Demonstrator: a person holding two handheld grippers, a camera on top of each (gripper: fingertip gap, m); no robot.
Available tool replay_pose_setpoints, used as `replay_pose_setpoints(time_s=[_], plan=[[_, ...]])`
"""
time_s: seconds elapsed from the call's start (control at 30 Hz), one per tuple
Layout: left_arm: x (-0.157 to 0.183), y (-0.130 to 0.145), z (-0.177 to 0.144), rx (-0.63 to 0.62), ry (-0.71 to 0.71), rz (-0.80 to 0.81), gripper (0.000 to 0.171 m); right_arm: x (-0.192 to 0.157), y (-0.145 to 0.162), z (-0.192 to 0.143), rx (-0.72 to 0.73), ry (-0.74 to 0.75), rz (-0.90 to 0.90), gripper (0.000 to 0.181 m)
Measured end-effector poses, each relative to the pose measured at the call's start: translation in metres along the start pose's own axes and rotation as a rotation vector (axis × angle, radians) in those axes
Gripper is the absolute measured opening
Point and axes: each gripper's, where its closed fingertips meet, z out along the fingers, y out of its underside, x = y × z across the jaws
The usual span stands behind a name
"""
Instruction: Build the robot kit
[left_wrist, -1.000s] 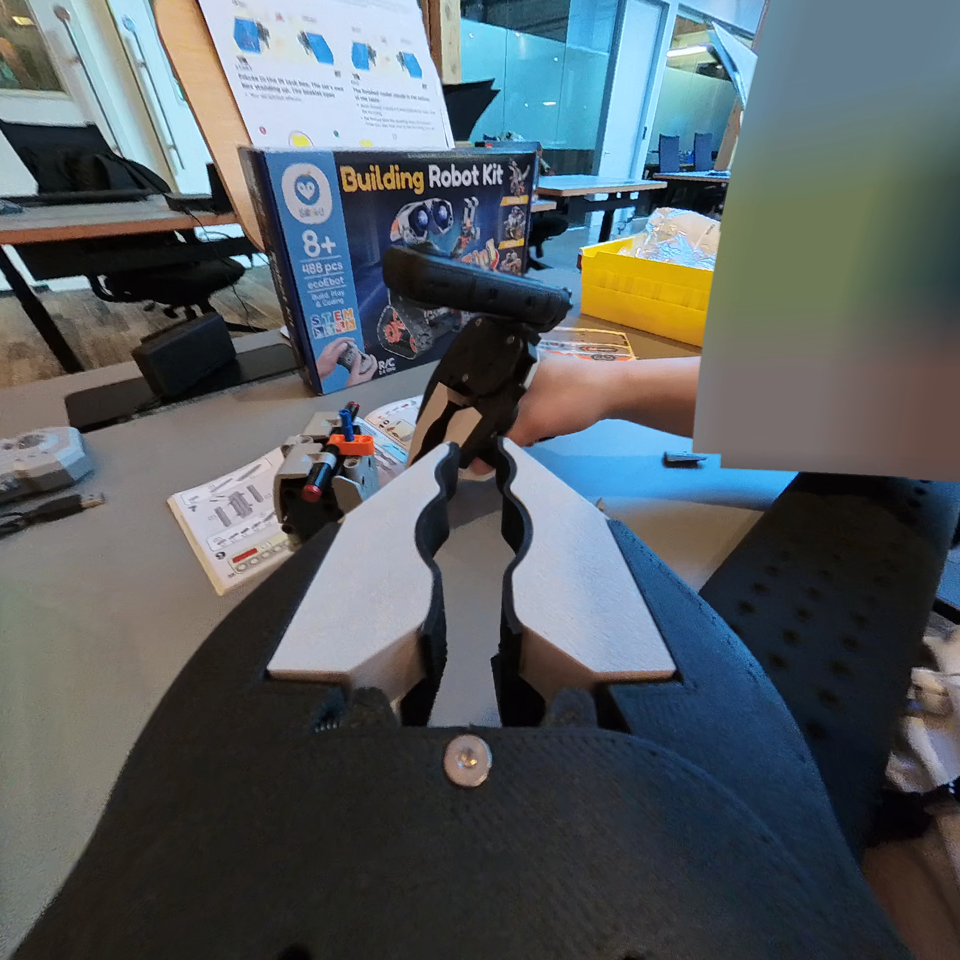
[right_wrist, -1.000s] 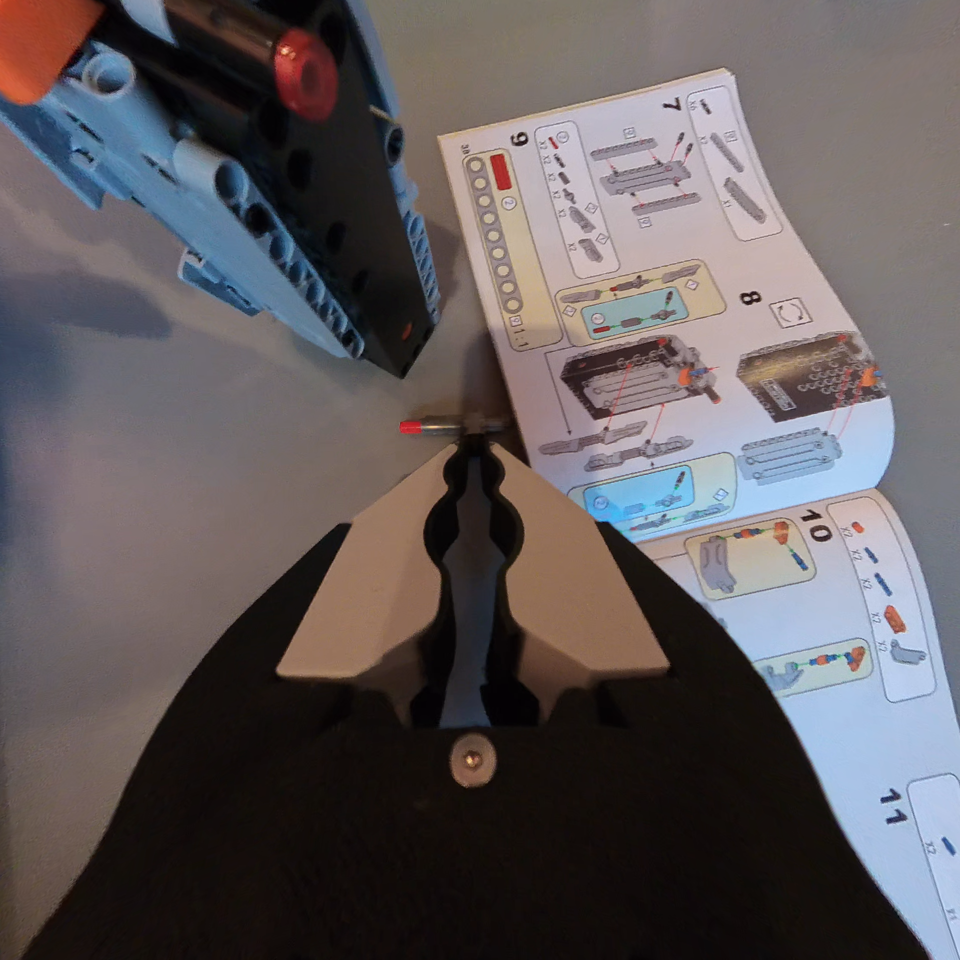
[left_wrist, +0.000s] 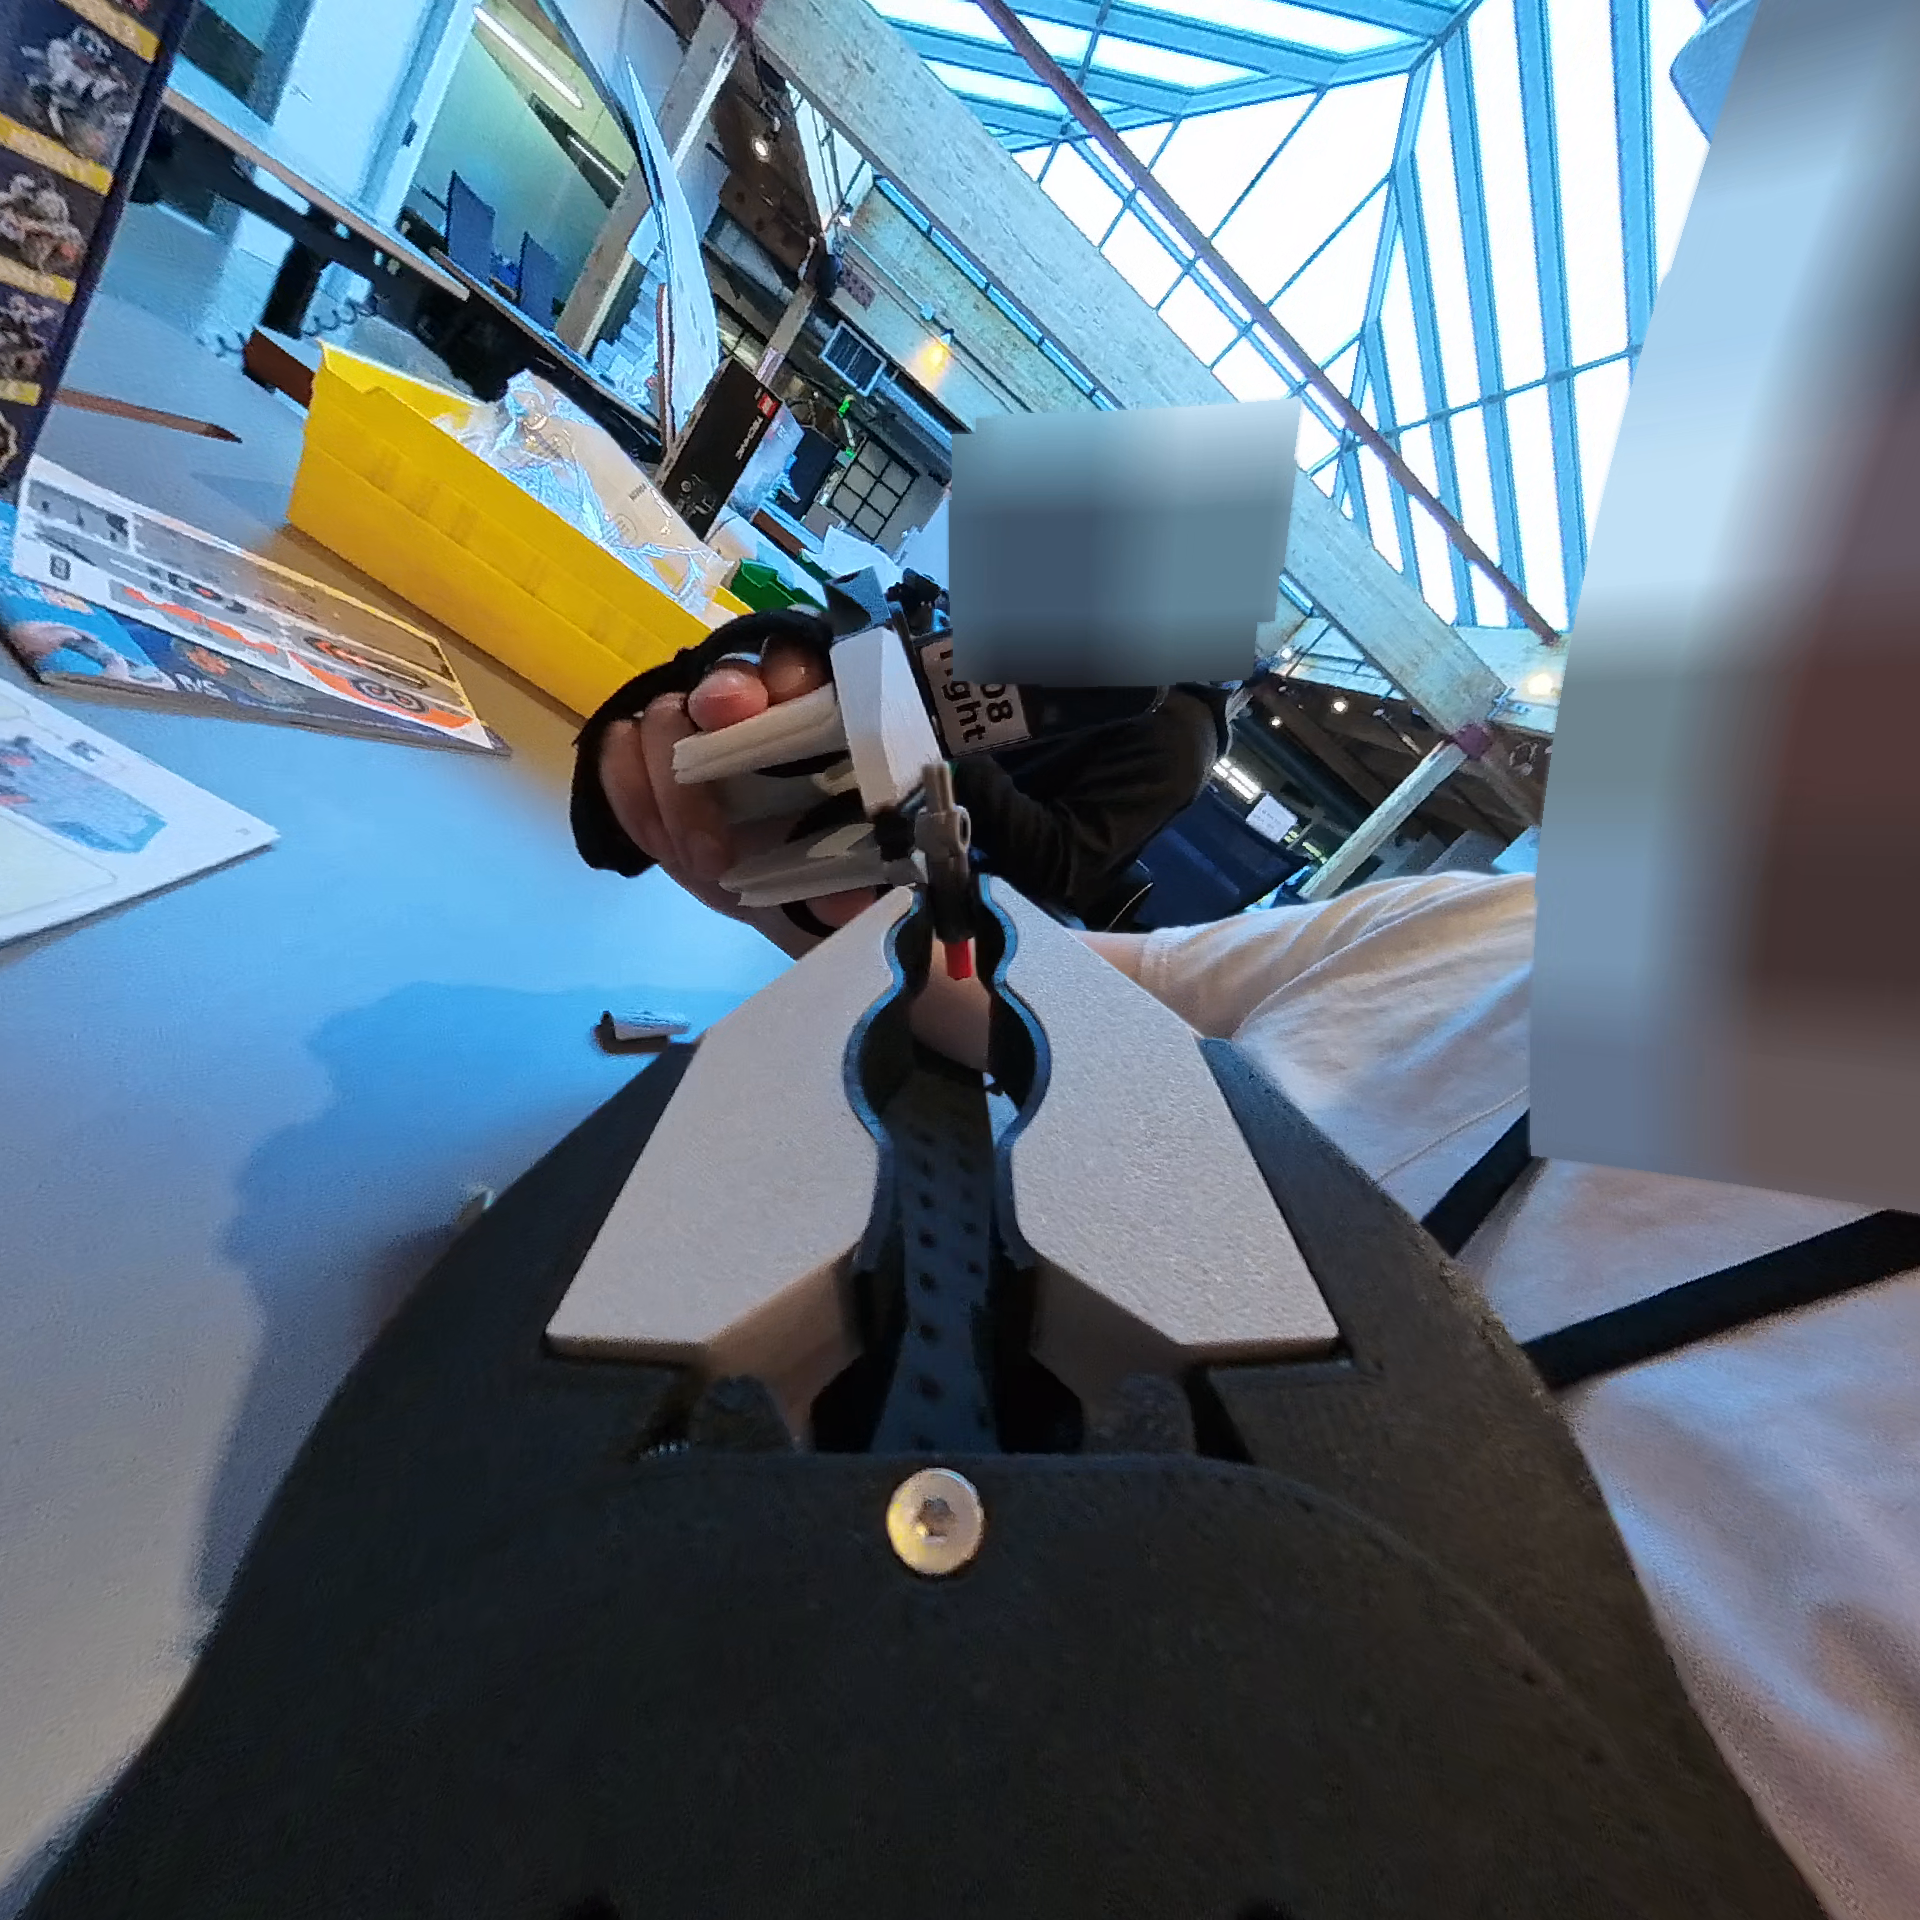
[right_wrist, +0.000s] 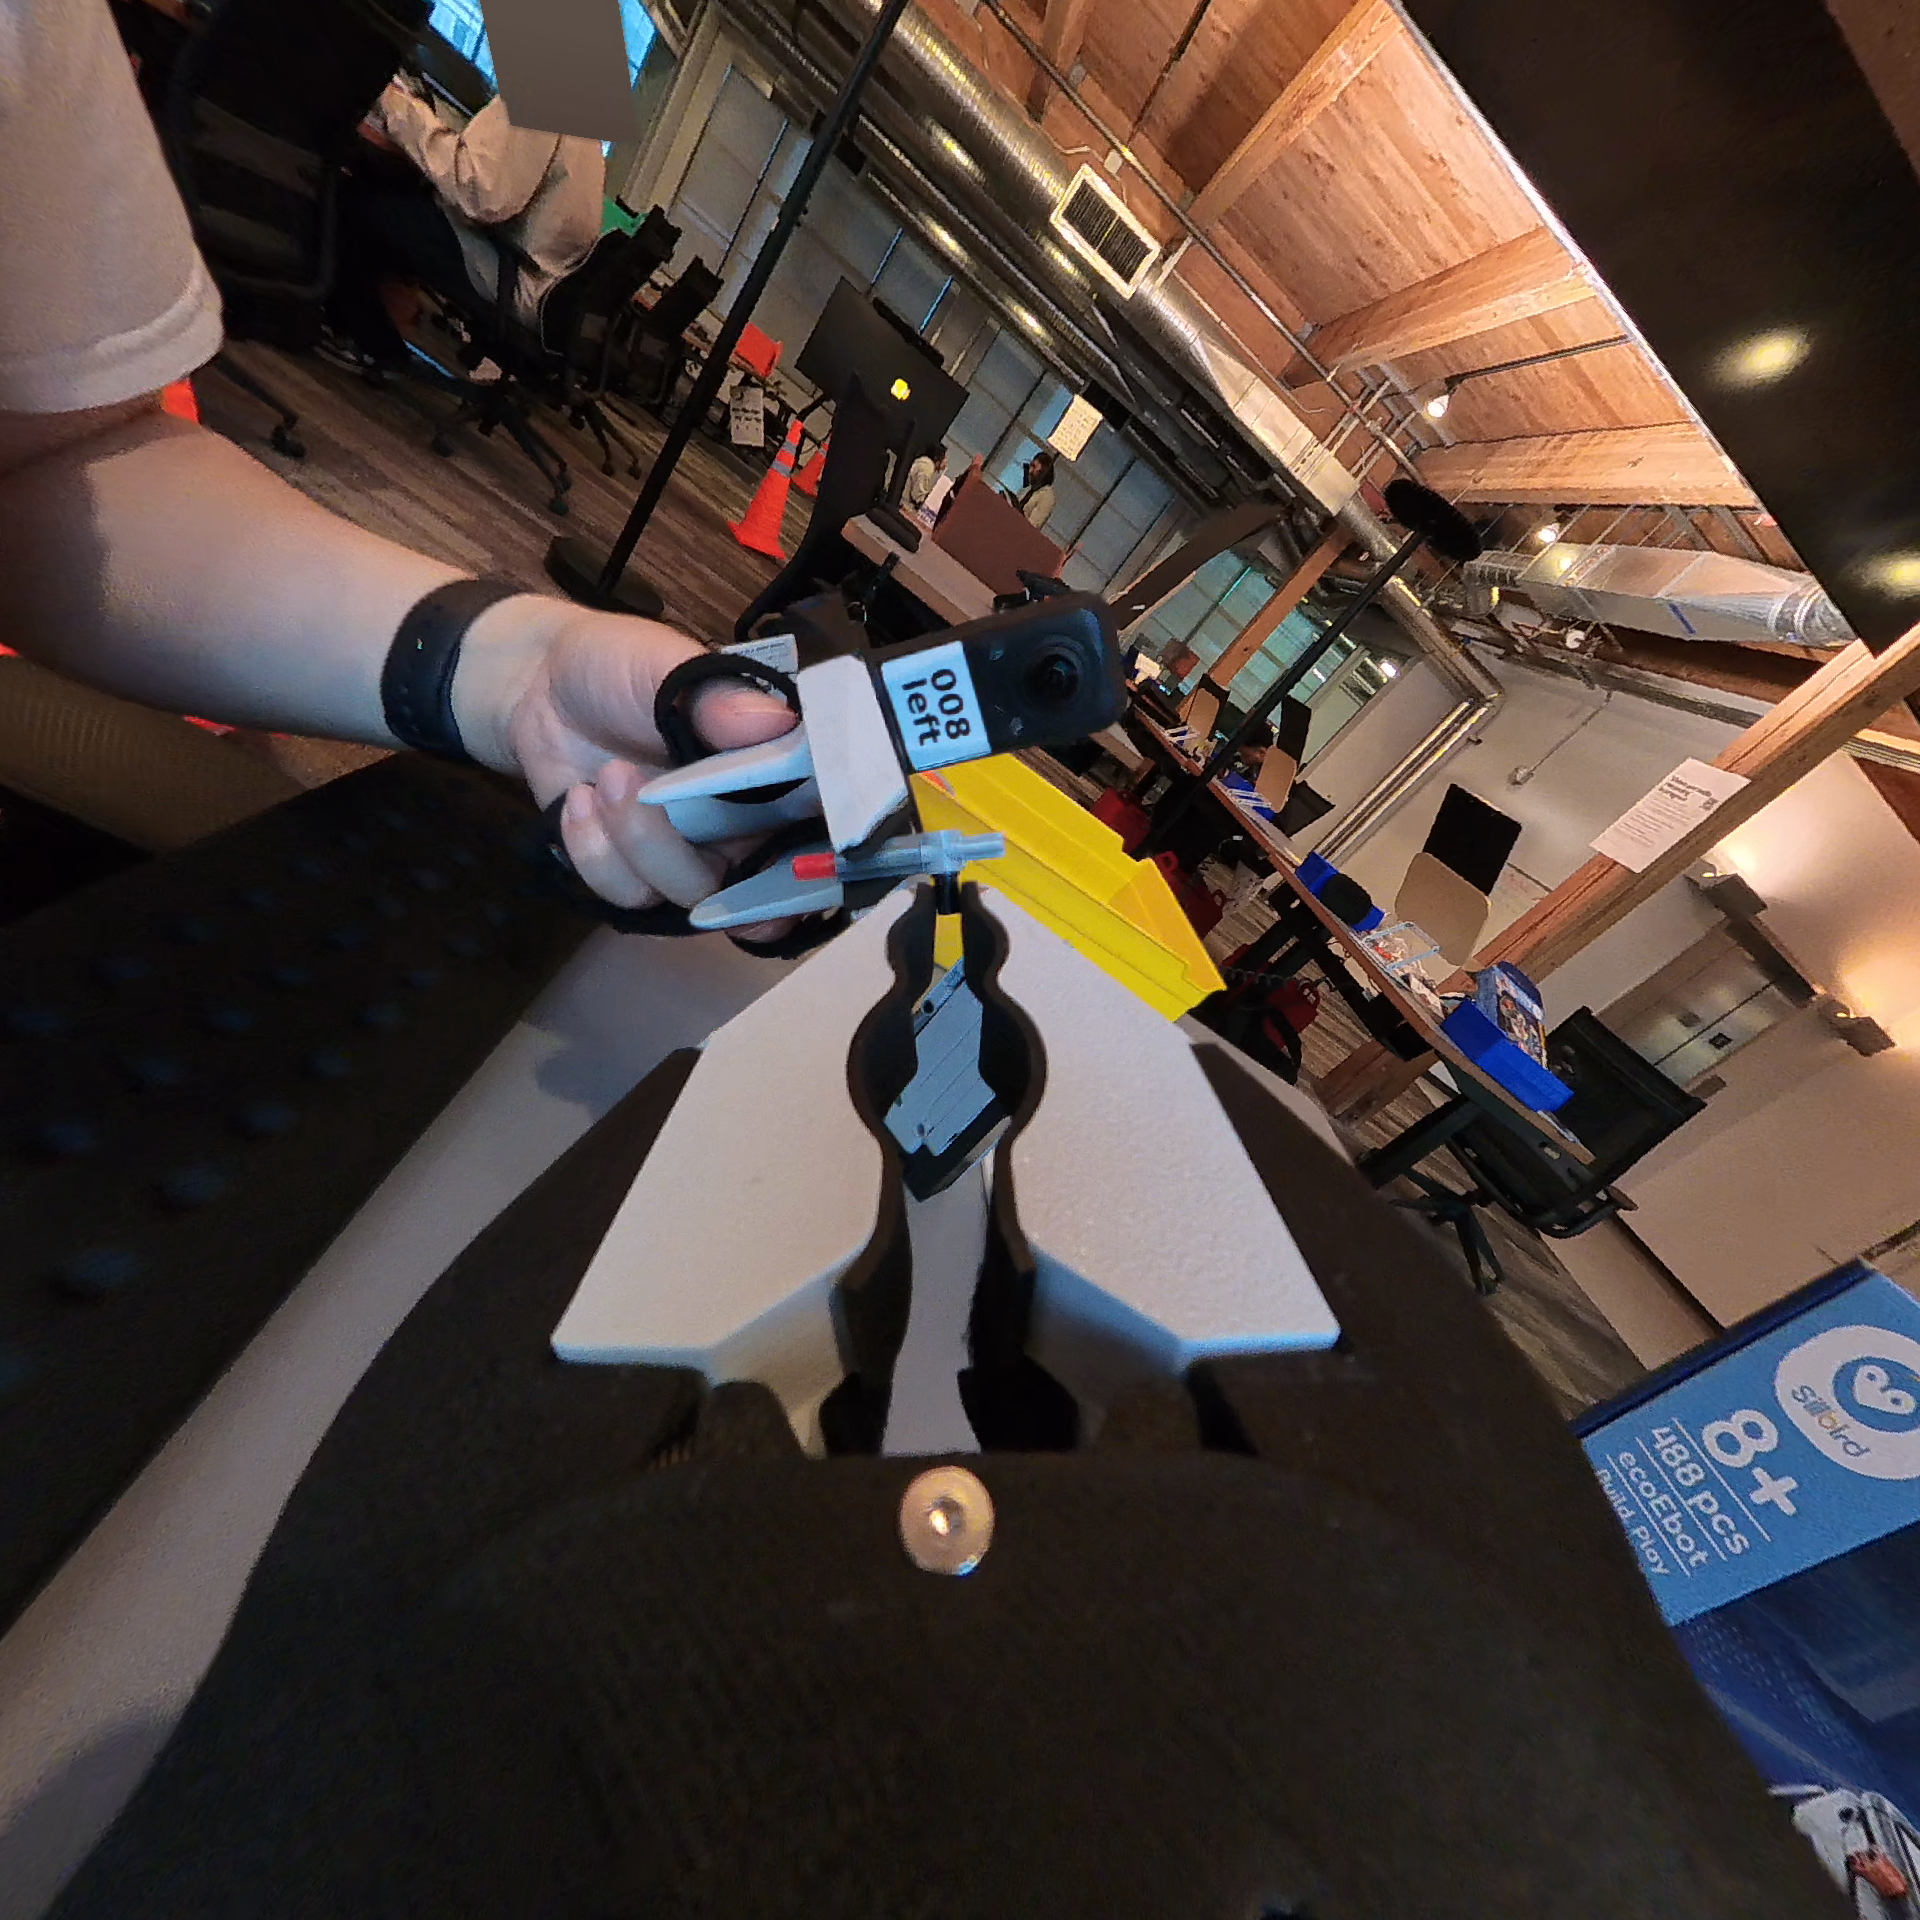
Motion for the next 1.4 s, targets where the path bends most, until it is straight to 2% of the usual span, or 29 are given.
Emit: replay_pose_setpoints(time_s=[0.1,0.2,0.23,0.33,0.43,0.53,0.63,0.73,0.83,0.9,0.97,1.17,1.4], plan=[[-0.003,-0.005,0.003,0.007,-0.039,0.062,0.005,0.007,0.001,-0.003,-0.005,0.035,0.018,0.005],[-0.006,-0.021,0.001,0.096,-0.107,0.162,0.005,0.022,0.007,-0.011,-0.046,0.089,0.017,0.022],[-0.007,-0.026,0.000,0.124,-0.140,0.201,0.005,0.028,0.011,-0.015,-0.067,0.106,0.017,0.023],[-0.031,-0.035,-0.007,0.157,-0.366,0.342,0.005,0.048,0.026,-0.032,-0.129,0.175,0.040,0.025],[-0.061,-0.035,-0.009,0.105,-0.611,0.472,0.005,0.061,0.046,-0.046,-0.201,0.203,0.087,0.025],[-0.082,-0.034,-0.002,0.054,-0.717,0.541,0.005,0.069,0.062,-0.052,-0.219,0.215,0.277,0.023],[-0.102,-0.031,0.005,-0.001,-0.773,0.567,0.005,0.072,0.054,-0.049,-0.115,0.167,0.603,0.011],[-0.115,-0.023,0.003,-0.039,-0.820,0.560,0.005,0.081,0.050,-0.047,-0.053,0.184,0.831,0.013],[-0.121,-0.017,0.000,-0.043,-0.853,0.540,0.005,0.076,0.061,-0.038,-0.129,0.222,0.849,0.017],[-0.119,-0.017,0.000,-0.037,-0.855,0.549,0.005,0.060,0.068,-0.026,-0.191,0.165,0.853,0.015],[-0.116,-0.017,0.001,-0.034,-0.848,0.571,0.005,0.053,0.077,-0.021,-0.228,0.172,0.837,0.014],[-0.114,-0.014,0.000,-0.030,-0.829,0.555,0.005,0.048,0.077,-0.016,-0.179,0.134,0.884,0.003],[-0.116,-0.009,0.002,-0.073,-0.834,0.574,0.005,0.044,0.078,-0.014,-0.180,0.120,0.892,0.002]])
